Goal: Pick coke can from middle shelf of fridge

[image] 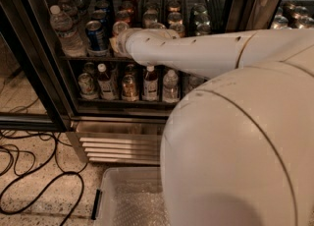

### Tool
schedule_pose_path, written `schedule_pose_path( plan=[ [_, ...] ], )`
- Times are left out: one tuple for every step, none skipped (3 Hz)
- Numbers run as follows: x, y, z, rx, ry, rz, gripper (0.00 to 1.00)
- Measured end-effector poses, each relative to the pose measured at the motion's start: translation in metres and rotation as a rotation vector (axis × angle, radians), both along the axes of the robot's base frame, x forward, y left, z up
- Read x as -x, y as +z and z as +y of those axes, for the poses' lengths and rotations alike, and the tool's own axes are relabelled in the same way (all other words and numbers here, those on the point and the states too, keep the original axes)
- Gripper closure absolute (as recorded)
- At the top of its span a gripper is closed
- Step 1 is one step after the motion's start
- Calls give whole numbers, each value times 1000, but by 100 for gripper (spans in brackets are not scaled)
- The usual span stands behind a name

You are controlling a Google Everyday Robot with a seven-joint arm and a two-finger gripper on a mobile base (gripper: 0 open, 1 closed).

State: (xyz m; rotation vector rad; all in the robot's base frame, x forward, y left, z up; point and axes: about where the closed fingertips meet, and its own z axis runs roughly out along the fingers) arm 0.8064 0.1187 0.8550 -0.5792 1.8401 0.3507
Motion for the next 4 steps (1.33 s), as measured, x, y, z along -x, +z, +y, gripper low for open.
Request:
schedule_pose_path(
  plan=[
    [-2,0,3,-19,0,13,100],
    [3,19,13,-73,7,20,100],
    [11,40,20,-100,18,8,100],
    [18,56,23,-108,24,2,100]
  ],
)
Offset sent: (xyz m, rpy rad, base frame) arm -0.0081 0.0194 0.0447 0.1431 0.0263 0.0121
